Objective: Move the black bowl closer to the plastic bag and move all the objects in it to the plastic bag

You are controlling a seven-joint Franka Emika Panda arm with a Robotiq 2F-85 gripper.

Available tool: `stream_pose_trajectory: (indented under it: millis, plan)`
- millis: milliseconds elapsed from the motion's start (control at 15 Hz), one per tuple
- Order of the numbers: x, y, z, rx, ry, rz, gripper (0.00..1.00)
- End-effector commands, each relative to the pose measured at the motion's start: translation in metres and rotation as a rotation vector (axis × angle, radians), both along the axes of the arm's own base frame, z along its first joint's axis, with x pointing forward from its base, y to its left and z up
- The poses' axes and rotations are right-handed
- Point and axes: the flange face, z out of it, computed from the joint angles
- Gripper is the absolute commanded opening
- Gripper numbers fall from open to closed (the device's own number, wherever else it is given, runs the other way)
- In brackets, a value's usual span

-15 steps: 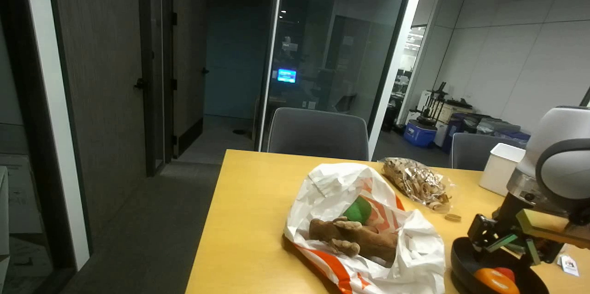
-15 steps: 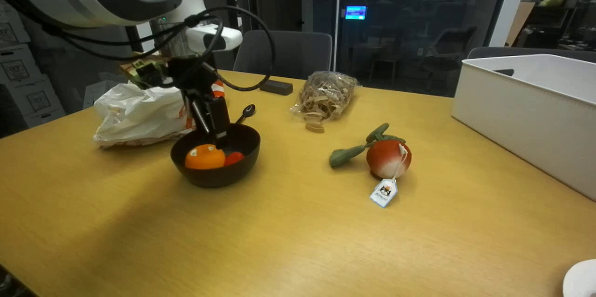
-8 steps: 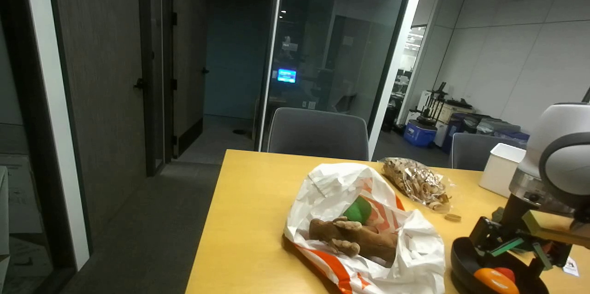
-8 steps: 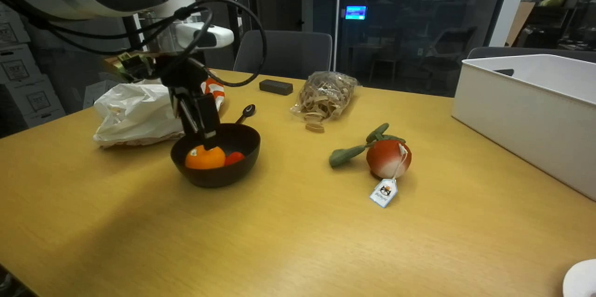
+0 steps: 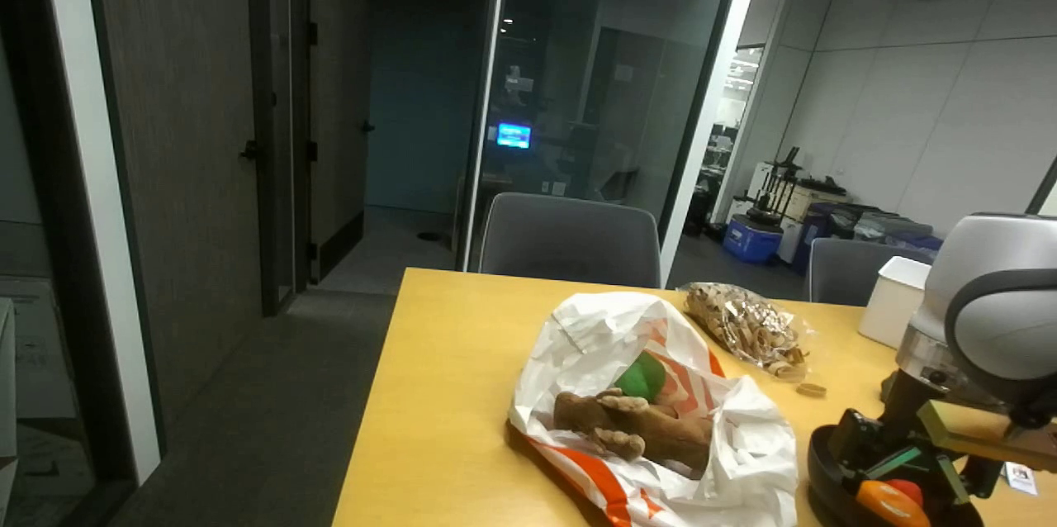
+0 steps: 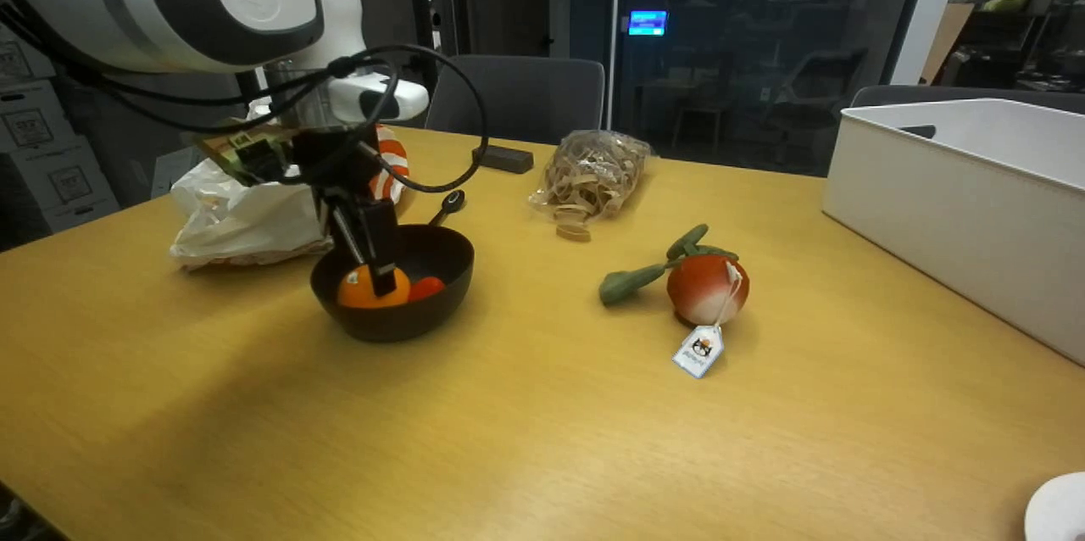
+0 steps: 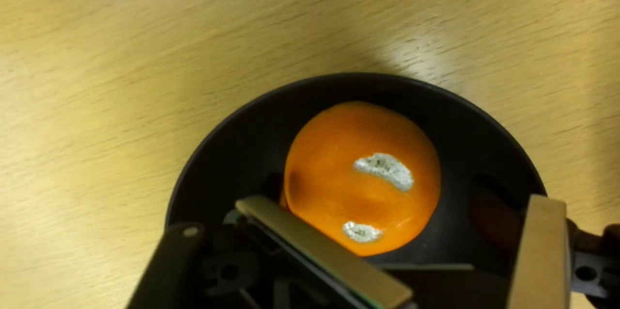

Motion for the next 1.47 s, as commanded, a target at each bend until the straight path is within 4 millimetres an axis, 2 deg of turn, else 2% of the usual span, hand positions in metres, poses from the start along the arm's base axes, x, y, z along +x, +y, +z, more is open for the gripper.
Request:
stream_pose_trajectory:
  millis: [0, 67, 133, 333, 533, 800, 933, 1067, 1267, 1400]
  plan:
    - [0.004, -0.001, -0.005, 0.016, -0.015, -0.007, 0.66]
    - [0.005, -0.001, -0.005, 0.015, -0.014, -0.009, 0.56]
    - [0.006, -0.001, -0.001, 0.017, -0.024, -0.009, 0.53]
    - [0.005, -0.002, 0.010, 0.020, -0.034, -0.006, 0.53]
    - [0.005, -0.008, 0.043, 0.016, -0.092, -0.006, 0.53]
    - [0.000, -0.014, 0.100, 0.001, -0.212, 0.005, 0.53]
    - [-0.006, -0.006, 0.127, 0.012, -0.279, 0.052, 0.53]
    - [-0.013, 0.012, 0.150, 0.031, -0.341, 0.122, 0.53]
    - [-0.025, 0.051, 0.173, 0.064, -0.405, 0.244, 0.53]
    - [-0.032, 0.080, 0.180, 0.077, -0.425, 0.330, 0.53]
